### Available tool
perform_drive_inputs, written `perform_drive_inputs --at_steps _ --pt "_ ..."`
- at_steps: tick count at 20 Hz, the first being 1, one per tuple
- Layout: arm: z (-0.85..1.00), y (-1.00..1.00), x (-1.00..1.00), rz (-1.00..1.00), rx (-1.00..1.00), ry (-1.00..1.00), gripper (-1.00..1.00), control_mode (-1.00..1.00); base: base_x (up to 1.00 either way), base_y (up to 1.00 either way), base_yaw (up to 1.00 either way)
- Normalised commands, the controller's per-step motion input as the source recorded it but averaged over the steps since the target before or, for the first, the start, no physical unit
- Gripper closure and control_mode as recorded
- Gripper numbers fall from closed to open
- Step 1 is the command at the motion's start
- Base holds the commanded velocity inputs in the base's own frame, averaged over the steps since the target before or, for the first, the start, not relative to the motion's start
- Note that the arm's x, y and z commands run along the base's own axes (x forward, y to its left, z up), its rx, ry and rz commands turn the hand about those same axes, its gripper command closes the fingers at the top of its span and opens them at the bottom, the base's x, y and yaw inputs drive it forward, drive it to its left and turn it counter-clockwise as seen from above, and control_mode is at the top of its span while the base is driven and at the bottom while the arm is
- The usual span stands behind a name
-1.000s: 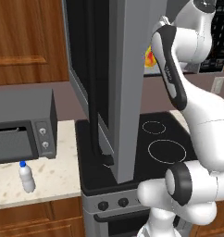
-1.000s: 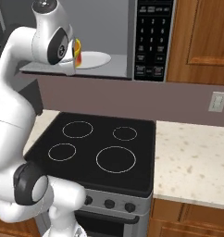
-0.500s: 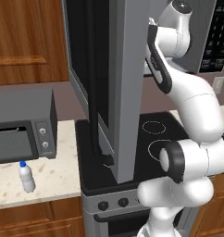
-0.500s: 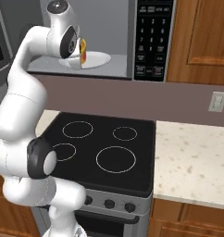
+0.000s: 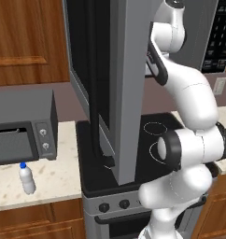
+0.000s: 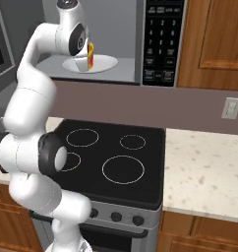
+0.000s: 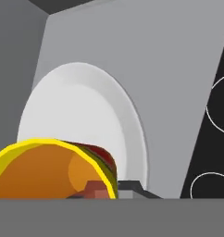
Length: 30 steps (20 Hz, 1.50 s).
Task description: Place the microwavable item in the microwave. Then, close the microwave door and press the start button.
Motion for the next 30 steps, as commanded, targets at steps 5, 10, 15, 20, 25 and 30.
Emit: perform_drive_inputs --at_steps 5,10,15,20,25,30 --pt "-0.22 0.06 0.11 0.0 0.0 0.1 1.0 -1.0 0.0 0.0 0.0" --pt "-0.23 0.19 0.11 0.0 -0.01 0.02 -1.0 -1.0 0.0 0.0 0.0" --pt "0.0 0.17 0.25 0.0 0.0 -0.04 -1.0 -1.0 0.0 0.0 0.0" --pt "0.12 0.0 0.26 0.0 0.0 -0.2 -1.0 -1.0 0.0 0.0 0.0" --pt "0.04 0.0 0.2 0.0 0.0 -0.2 -1.0 -1.0 0.0 0.0 0.0" --pt "0.1 0.0 -0.14 0.0 0.0 -0.22 -1.0 -1.0 0.0 0.0 0.0"
